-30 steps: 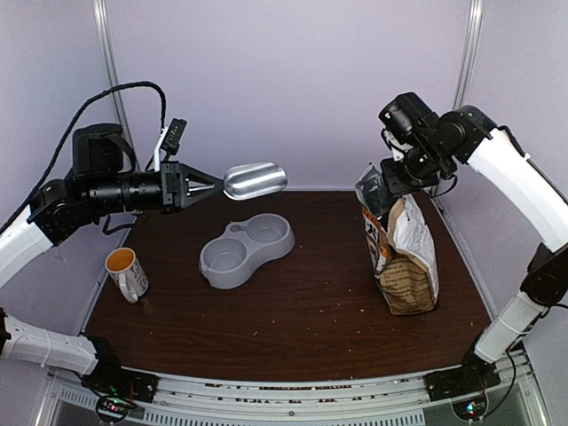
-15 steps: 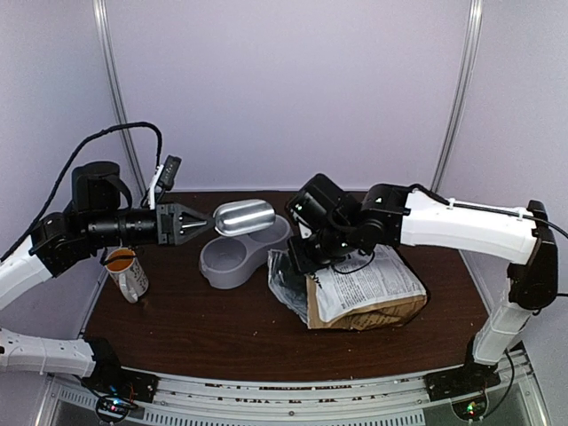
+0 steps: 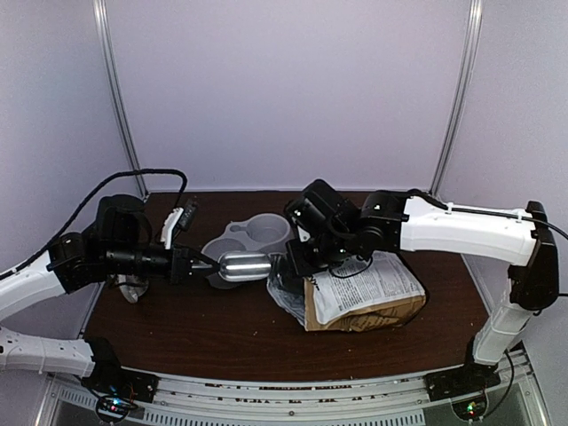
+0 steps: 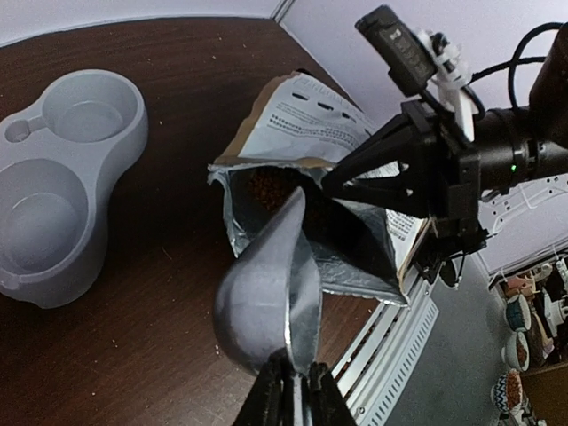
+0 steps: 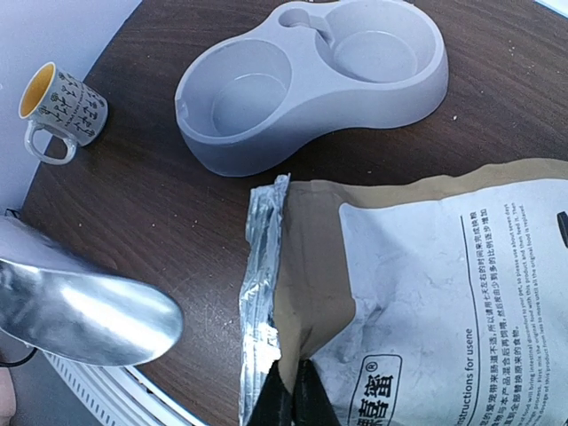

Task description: Serve the pet food

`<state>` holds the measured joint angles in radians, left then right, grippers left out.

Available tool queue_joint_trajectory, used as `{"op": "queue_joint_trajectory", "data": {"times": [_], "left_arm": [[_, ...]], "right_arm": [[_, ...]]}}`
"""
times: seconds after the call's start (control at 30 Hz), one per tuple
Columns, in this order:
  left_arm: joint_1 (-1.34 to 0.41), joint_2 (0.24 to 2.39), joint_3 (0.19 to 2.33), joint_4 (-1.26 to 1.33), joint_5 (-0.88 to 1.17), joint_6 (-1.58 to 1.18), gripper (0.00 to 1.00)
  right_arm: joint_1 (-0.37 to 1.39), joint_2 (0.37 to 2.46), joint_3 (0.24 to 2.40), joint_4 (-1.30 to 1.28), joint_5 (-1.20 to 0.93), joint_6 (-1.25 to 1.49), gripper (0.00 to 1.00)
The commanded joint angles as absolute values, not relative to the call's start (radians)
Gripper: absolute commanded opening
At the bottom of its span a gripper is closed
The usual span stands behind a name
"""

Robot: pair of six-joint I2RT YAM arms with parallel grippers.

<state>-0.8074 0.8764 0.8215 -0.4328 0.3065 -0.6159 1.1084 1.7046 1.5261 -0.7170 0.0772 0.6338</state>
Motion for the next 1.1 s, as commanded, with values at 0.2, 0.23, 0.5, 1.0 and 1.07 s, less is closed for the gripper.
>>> {"op": "queue_joint_trajectory", "data": {"times": [0.2, 0.23, 0.5, 1.0, 1.07], "left_arm": [[-0.853, 1.082, 0.854, -0.271, 0.333, -0.56, 0.0], [-0.856, 1.114, 0.861, -0.25, 0.336, -0.565, 0.0], [-0.946, 1.46, 1.026, -0.183, 0.048, -0.665, 0.0], [-1.032, 1.84, 1.198, 0.133, 0.365, -0.585, 0.0], [-1.033, 1.833, 1.18, 0.148, 0.459, -0.555, 0.0]], "right_arm": [[1.126, 1.6, 1.52, -0.627, 0.083, 0.629, 0.0], [1.129, 1.592, 1.522, -0.619, 0.076, 0.628, 0.0], [1.146, 1.511, 1.506, -0.574, 0.039, 0.634, 0.0], [1.078, 1.391, 1.325, -0.43, 0.001, 0.704, 0.0], [1.057, 1.374, 1.303, -0.422, -0.009, 0.707, 0.0]]}}
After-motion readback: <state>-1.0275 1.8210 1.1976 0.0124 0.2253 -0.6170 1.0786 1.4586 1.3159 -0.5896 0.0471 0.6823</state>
